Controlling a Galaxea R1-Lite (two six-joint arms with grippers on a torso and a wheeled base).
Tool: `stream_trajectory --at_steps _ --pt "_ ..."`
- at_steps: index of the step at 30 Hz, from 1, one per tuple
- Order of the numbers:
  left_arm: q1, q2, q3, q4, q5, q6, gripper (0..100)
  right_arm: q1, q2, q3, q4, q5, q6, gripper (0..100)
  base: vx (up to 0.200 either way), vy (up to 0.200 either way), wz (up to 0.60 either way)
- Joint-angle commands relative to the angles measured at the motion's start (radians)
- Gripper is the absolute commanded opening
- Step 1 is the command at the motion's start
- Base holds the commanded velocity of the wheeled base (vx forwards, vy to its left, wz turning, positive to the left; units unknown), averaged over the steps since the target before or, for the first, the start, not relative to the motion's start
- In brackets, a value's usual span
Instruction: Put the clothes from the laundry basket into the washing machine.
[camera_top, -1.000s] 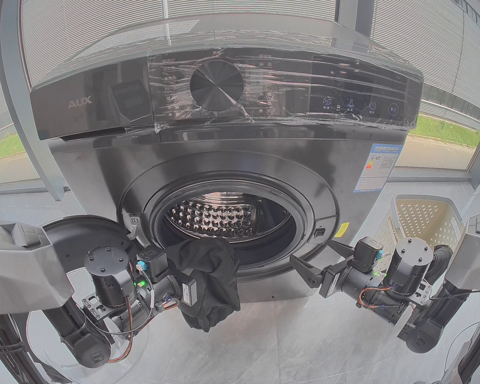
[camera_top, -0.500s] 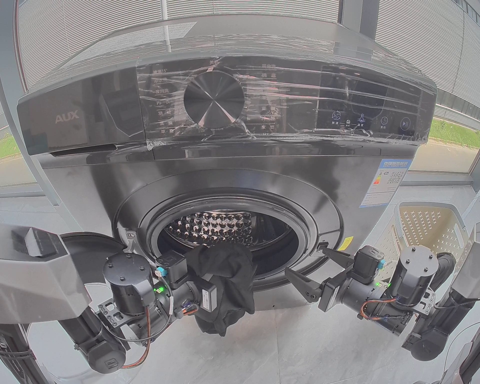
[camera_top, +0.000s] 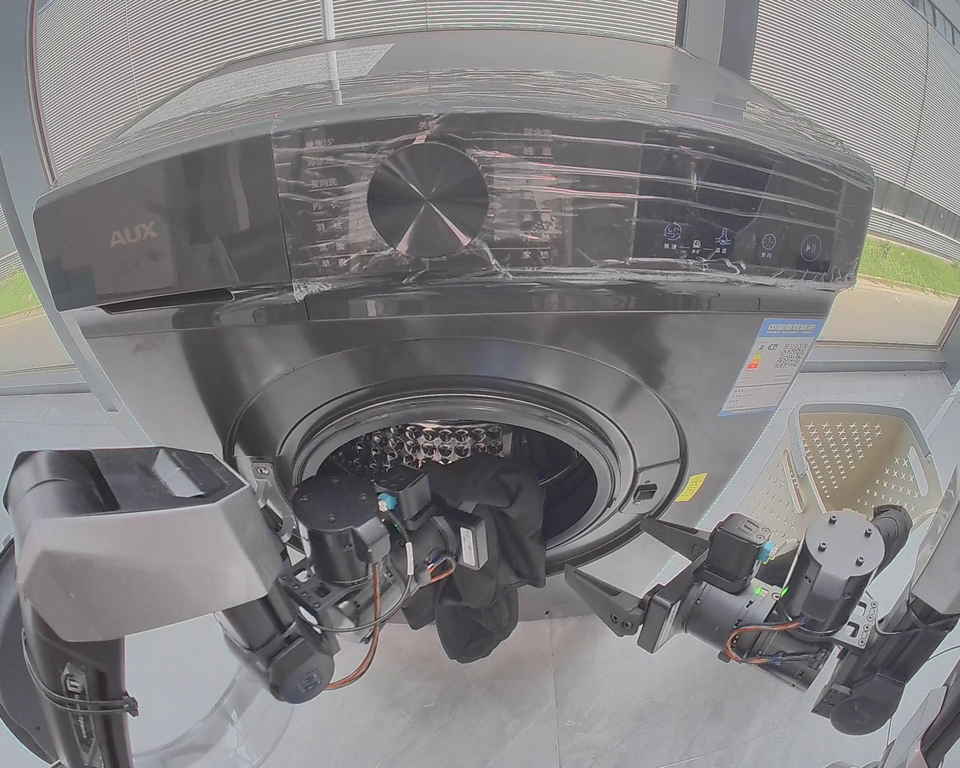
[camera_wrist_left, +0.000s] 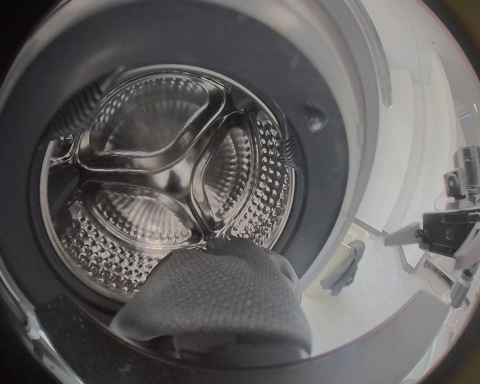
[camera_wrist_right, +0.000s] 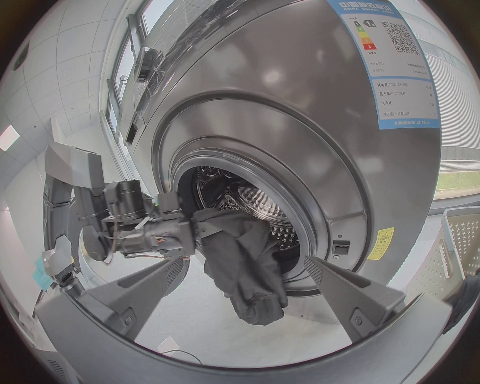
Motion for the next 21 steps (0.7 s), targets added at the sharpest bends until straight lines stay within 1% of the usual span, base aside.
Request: stream_trajectory --at_steps 1,6,12,15,16,17,21 --pt "0.029 0.213 -0.247 -0.001 0.006 -0.016 0 0.017 0.004 0.019 -0.001 -0.001 0.001 100 0.000 0.000 0.00" --pt "0.055 0.285 -0.365 0.002 0.000 -0.014 0 0.020 0.009 0.025 -0.001 -0.001 0.001 100 0.000 0.000 0.00" --pt "0.065 0.302 -0.408 0.042 -0.002 -0.014 0 0.011 0.009 0.024 -0.001 -0.003 0.002 100 0.000 0.000 0.00" --pt "0.070 0.308 -0.477 0.060 -0.002 -0.014 0 0.011 0.010 0.019 -0.001 -0.006 0.002 100 0.000 0.000 0.00" --pt "0.070 0.308 -0.477 0.060 -0.002 -0.014 0 0.011 0.010 0.019 -0.001 -0.006 0.002 100 0.000 0.000 0.00" --pt "0.073 0.329 -0.543 0.074 -0.002 -0.014 0 0.012 0.015 0.016 -0.001 -0.008 0.002 100 0.000 0.000 0.00" --pt "0.082 0.358 -0.630 0.136 -0.002 -0.014 0 0.011 0.026 0.015 -0.001 -0.008 0.004 100 0.000 0.000 0.00"
